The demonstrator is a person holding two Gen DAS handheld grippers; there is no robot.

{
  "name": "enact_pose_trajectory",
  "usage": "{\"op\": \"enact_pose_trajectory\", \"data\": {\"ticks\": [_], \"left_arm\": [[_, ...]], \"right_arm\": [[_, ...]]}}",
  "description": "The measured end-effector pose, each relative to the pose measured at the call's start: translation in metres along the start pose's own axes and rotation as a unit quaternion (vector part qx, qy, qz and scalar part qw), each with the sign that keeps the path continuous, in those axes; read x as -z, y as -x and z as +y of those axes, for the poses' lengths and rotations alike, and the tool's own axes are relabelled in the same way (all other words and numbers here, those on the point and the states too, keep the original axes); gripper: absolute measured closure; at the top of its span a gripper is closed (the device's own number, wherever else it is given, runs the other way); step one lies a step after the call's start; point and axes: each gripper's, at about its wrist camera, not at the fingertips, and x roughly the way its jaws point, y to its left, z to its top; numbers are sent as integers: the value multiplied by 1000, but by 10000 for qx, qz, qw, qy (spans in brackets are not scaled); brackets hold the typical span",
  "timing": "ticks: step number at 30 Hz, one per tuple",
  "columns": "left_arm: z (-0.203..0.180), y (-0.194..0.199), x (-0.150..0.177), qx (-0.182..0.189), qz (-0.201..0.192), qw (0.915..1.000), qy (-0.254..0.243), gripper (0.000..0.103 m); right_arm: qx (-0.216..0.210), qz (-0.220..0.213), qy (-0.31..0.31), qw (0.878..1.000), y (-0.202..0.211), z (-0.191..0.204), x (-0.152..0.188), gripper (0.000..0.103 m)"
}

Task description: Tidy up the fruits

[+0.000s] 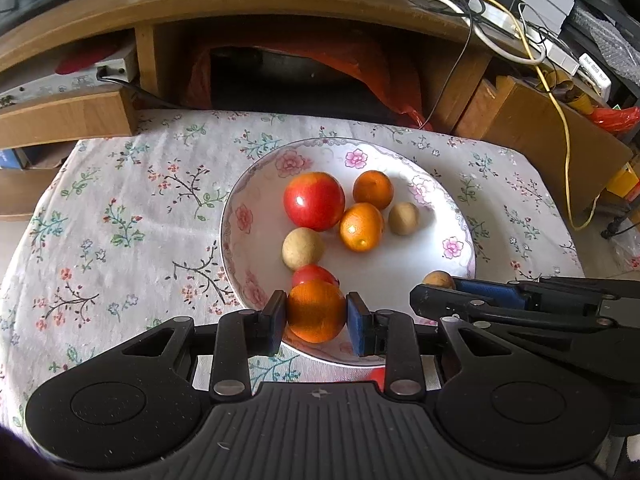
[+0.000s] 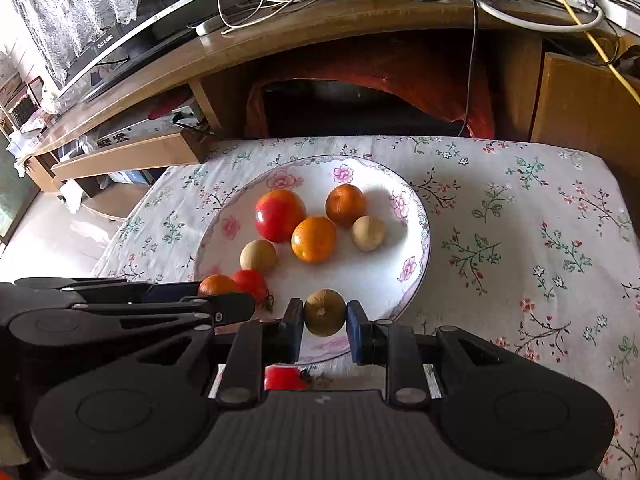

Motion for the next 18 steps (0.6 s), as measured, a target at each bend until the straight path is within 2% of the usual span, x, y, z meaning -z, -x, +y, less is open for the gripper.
{"op": "enact_pose_trajectory", "data": {"ticks": [18], "left_arm": [[0, 7, -3, 16, -145, 9998, 110, 58]], "right_arm": [[-6, -301, -122, 9995, 6, -4, -5, 78]]}}
